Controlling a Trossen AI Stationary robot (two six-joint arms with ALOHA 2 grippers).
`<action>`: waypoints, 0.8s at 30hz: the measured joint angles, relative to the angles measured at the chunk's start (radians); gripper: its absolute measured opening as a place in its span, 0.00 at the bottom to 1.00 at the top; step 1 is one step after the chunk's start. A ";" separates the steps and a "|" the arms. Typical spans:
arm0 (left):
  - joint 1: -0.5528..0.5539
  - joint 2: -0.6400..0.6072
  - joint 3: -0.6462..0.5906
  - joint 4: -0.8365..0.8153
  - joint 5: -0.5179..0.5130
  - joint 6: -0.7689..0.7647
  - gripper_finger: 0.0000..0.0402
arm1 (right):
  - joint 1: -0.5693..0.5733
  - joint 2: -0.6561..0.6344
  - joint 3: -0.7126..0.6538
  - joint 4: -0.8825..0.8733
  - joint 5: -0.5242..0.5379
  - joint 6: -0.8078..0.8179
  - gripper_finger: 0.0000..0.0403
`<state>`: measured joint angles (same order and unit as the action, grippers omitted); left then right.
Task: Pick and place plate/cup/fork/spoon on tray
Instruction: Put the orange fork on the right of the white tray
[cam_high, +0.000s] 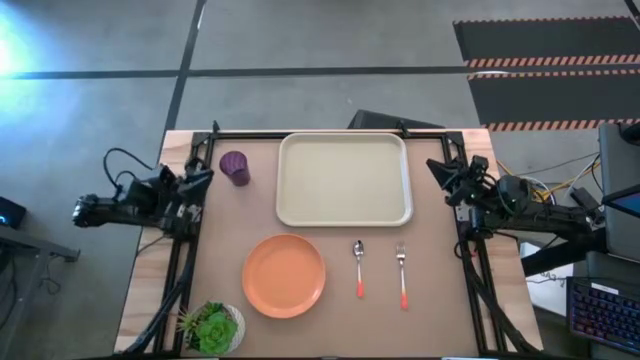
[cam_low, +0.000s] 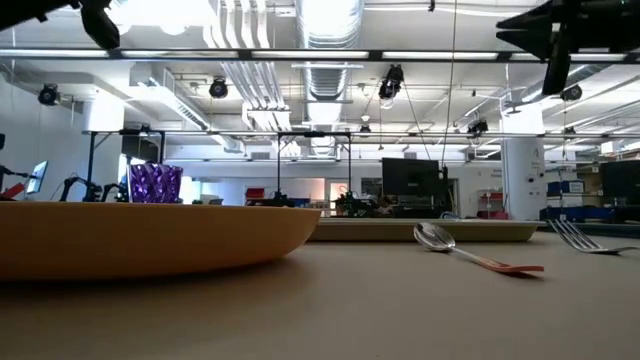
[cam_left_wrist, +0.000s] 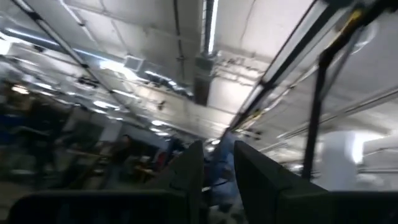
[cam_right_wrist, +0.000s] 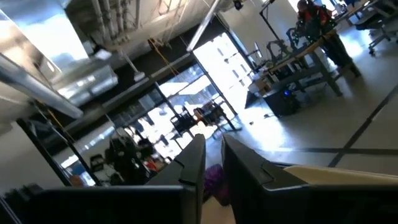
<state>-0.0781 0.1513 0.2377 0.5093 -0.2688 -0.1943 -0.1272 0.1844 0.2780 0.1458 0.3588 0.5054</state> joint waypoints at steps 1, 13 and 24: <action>0.000 0.016 0.031 -0.044 -0.040 0.022 0.18 | 0.000 0.017 0.033 -0.032 0.000 -0.012 0.15; 0.000 0.162 0.242 -0.266 -0.103 0.071 0.18 | 0.000 0.161 0.373 -0.282 -0.015 -0.206 0.23; 0.000 0.169 0.254 -0.264 -0.104 0.069 0.18 | 0.000 0.212 0.438 -0.337 -0.071 -0.245 0.23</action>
<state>-0.0784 0.3199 0.4918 0.2457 -0.3724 -0.1249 -0.1272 0.3969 0.7158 -0.1910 0.2883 0.2605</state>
